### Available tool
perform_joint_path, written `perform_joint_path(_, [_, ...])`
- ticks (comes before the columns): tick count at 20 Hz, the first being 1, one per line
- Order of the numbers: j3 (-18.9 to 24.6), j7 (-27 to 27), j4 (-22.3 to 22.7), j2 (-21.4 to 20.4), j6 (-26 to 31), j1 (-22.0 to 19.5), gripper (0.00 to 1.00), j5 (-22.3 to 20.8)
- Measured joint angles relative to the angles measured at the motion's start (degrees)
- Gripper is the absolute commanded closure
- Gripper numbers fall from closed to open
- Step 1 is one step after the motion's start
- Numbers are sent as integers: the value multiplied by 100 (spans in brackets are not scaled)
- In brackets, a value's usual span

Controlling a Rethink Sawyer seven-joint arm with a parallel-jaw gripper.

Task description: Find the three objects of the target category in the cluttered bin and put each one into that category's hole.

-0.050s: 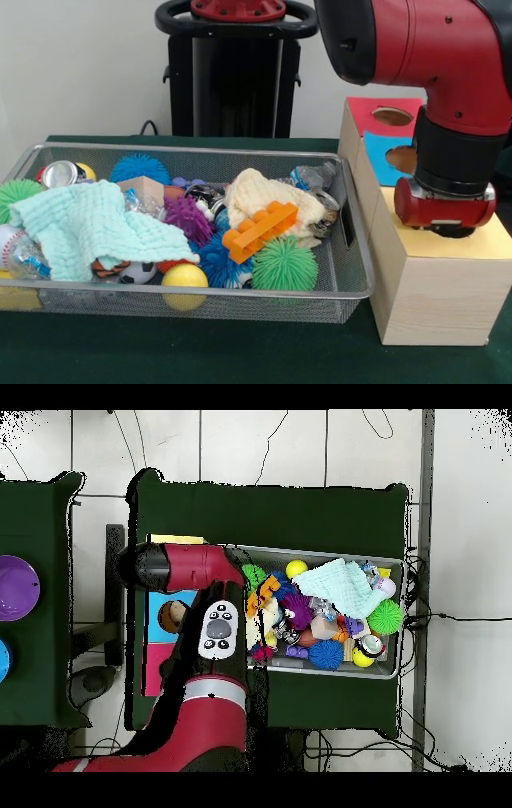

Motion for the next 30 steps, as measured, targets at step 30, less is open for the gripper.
perform_joint_path(30, [322, 0, 1553, -1412, -589, -166, 100, -428])
